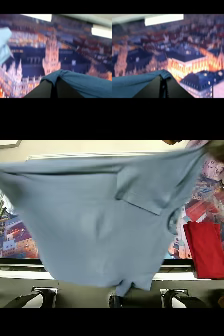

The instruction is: Fold the clothes and pants, and hang the long-sleeved shirts on hangers.

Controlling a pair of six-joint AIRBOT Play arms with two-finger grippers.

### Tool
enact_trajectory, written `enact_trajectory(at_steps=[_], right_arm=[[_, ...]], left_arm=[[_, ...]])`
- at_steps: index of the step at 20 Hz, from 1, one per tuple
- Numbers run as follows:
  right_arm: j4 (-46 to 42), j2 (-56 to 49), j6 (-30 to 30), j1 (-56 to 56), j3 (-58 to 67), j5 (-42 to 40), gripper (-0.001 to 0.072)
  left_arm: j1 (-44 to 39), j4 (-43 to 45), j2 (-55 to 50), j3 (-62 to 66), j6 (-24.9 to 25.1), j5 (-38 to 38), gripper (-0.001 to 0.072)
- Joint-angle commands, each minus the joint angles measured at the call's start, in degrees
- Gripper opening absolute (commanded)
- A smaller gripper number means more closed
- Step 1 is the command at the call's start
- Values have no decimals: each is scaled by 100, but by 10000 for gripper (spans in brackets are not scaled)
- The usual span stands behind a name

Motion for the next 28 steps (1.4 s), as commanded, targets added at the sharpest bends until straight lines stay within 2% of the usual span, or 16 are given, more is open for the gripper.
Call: enact_trajectory(at_steps=[1, 4, 7, 10, 12, 15, 24, 28], right_arm=[[-2, -1419, 131, 4, -284, 98, 26], [260, -2739, 107, 4, -282, -457, 26], [363, -3657, -96, 4, -282, -1506, 26], [409, -4028, -157, 2, -280, -2535, 25], [328, -4057, -160, 2, -280, -2710, 25], [227, -4054, -157, 2, -280, -2170, 25], [-457, -4054, -118, 4, -275, 570, 26], [-542, -4061, -120, 2, -278, 852, 26]], left_arm=[[-79, -144, -1440, -195, 249, 44, 12], [-181, -190, -2782, -179, 310, 772, 13], [-254, -192, -3783, 4, 313, 1558, 13], [-240, -208, -4406, 507, 313, 2020, 14], [-240, -210, -4583, 706, 308, 2035, 14], [-245, -208, -4605, 706, 308, 1722, 15], [-249, 114, -4586, 695, 308, -638, 15], [-251, 223, -4664, 695, 284, -887, 15]])
